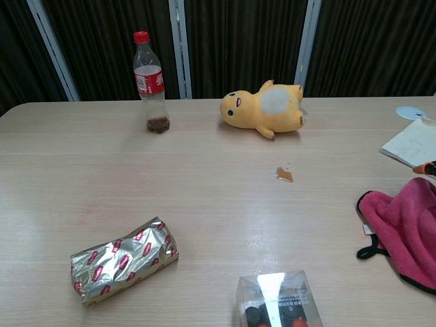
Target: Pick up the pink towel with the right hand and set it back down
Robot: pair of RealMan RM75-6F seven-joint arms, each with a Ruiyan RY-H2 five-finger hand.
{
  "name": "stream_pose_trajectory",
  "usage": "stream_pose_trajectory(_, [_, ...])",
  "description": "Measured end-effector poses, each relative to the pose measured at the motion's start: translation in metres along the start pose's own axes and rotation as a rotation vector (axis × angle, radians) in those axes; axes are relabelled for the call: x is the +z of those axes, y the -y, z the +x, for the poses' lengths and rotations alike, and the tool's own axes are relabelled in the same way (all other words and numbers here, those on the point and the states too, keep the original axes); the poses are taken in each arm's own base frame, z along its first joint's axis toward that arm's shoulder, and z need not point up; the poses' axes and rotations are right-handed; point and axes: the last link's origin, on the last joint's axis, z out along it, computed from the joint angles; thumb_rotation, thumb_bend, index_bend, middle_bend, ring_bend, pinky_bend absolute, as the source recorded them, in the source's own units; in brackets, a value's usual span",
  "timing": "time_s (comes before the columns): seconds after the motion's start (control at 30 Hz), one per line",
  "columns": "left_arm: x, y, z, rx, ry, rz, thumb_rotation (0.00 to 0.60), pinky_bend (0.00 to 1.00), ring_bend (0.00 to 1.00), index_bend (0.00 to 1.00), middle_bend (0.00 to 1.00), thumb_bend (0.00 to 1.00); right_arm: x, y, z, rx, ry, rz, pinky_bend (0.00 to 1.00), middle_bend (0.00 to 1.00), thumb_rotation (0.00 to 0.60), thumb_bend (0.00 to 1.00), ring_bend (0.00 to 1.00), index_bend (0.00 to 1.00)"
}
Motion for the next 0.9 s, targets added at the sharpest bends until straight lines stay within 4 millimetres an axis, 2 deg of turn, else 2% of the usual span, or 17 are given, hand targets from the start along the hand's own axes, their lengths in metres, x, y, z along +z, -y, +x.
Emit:
stream_pose_trajectory(0.13, [0.001,0.001,0.001,-0.012,0.001,0.003,0.600,0.00,0.00,0.00,0.00,0.00,0.006,0.002,-0.002,-0.004,0.011,-0.007,0.24,0.00,0.600,0.00,0.00,0.10])
stream_pose_trajectory(0.2, [0.001,0.001,0.001,-0.017,0.003,0.004,0.600,0.00,0.00,0.00,0.00,0.00,0.007,0.002,-0.004,-0.010,0.012,-0.008,0.29,0.02,0.600,0.00,0.00,0.15])
stream_pose_trajectory(0.3, [0.001,0.000,0.002,-0.022,0.004,0.003,0.600,0.00,0.00,0.00,0.00,0.00,0.006,0.002,-0.007,-0.014,0.011,-0.007,0.37,0.10,0.600,0.04,0.02,0.24])
stream_pose_trajectory(0.37, [0.001,0.001,0.002,-0.024,0.005,0.006,0.600,0.00,0.00,0.00,0.00,0.00,0.006,0.003,-0.009,-0.010,0.000,-0.001,0.43,0.19,0.600,0.10,0.09,0.33])
stream_pose_trajectory(0.43, [0.001,0.001,0.002,-0.025,0.007,0.007,0.600,0.00,0.00,0.00,0.00,0.00,0.006,0.004,-0.010,-0.006,-0.018,0.007,0.50,0.36,0.600,0.15,0.24,0.46])
stream_pose_trajectory(0.5, [0.001,0.000,0.001,-0.028,0.010,0.009,0.600,0.00,0.00,0.00,0.00,0.00,0.006,0.004,-0.011,-0.007,-0.036,0.013,0.55,0.48,0.600,0.17,0.36,0.57])
stream_pose_trajectory(0.6, [0.001,0.000,0.002,-0.033,0.008,0.008,0.600,0.00,0.00,0.00,0.00,0.00,0.007,0.006,-0.011,-0.003,-0.063,0.020,0.63,0.58,0.600,0.17,0.45,0.68])
stream_pose_trajectory(0.73, [0.001,0.000,0.002,-0.041,0.011,0.006,0.600,0.00,0.00,0.00,0.00,0.00,0.010,0.009,-0.006,0.010,-0.087,0.025,0.69,0.62,0.600,0.18,0.50,0.75])
stream_pose_trajectory(0.9, [0.001,-0.001,0.003,-0.050,0.008,0.004,0.600,0.00,0.00,0.00,0.00,0.00,0.019,0.011,0.001,0.011,-0.101,0.012,0.69,0.63,0.600,0.18,0.51,0.75])
